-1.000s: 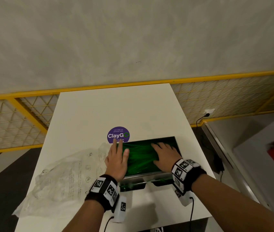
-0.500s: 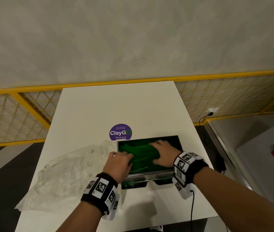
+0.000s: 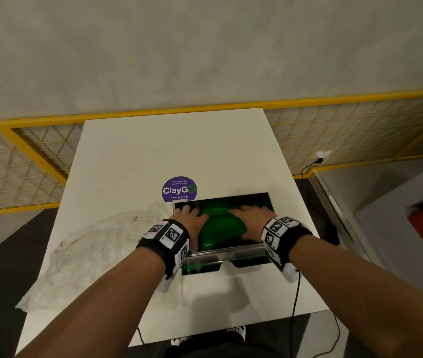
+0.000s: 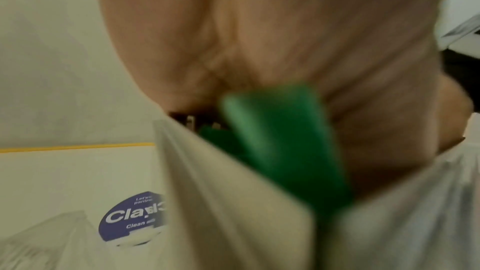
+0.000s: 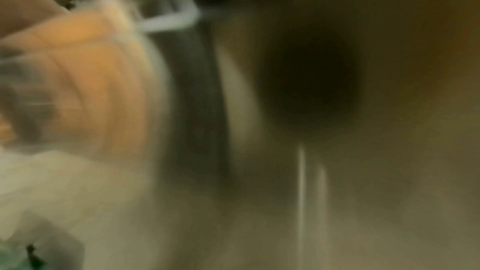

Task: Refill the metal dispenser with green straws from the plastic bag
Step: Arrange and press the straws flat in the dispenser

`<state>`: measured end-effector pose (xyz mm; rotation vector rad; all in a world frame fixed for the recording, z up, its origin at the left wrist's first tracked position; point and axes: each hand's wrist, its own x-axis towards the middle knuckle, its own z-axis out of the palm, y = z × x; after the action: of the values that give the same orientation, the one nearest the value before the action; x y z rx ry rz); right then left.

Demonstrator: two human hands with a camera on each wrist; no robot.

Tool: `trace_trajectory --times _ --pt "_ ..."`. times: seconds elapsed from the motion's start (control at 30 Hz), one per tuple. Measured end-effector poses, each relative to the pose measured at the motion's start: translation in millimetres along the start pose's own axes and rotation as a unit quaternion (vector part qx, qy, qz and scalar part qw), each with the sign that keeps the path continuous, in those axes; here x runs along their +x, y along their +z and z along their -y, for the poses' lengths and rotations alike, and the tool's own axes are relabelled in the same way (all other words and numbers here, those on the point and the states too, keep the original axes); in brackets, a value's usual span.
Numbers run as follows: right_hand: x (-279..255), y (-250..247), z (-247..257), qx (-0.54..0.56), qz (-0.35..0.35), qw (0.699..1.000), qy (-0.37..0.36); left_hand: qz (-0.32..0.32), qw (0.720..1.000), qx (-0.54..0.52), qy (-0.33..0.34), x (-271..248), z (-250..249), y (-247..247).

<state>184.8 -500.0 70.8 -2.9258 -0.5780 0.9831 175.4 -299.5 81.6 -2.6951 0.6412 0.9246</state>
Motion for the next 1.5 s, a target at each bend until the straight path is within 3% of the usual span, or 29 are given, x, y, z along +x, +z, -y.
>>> trace_trajectory --times 0.1,0.2,0.37,0.43,0.63,0.77,0.93,1.03,1.13,1.27,1.4,1.5 --pt "-2 0 -4 0.041 -0.034 0.999 -0.009 -0.039 0.999 0.013 -0.015 1 -3 3" --pt "-9 -8 -14 0.100 -0.045 0.993 -0.037 -0.100 0.992 -0.071 -0.006 3 3 2" --pt "-9 0 -16 -0.034 -0.013 0.998 -0.047 -0.096 0.991 -0.082 0.032 -1 7 3" --pt "-8 -2 -15 -0.021 -0.020 0.999 -0.042 -0.095 0.993 -0.055 0.039 0 5 5" --pt "-2 6 -12 -0.130 -0.015 0.991 -0.016 -0.046 0.997 0.052 -0.019 8 -5 10" --pt "1 5 -10 -0.156 -0.030 0.987 -0.008 -0.098 0.993 0.062 -0.028 9 -4 15" --pt "-1 8 -17 -0.113 -0.104 0.988 -0.012 -0.149 0.987 -0.058 -0.011 9 5 14" --pt "-4 8 -19 -0.091 -0.101 0.990 -0.035 -0.149 0.981 -0.122 0.021 6 5 12" --pt "-1 10 -16 -0.130 -0.072 0.988 -0.029 -0.120 0.992 -0.045 0.018 6 0 16" --pt "5 12 -12 -0.171 -0.050 0.984 -0.015 -0.058 0.994 0.085 -0.038 9 -8 17" --pt "3 11 -9 -0.170 -0.058 0.984 -0.011 -0.100 0.988 0.108 -0.046 8 -11 19" --pt "0 9 -10 -0.153 -0.087 0.984 -0.009 -0.139 0.987 0.060 -0.047 7 -4 20"
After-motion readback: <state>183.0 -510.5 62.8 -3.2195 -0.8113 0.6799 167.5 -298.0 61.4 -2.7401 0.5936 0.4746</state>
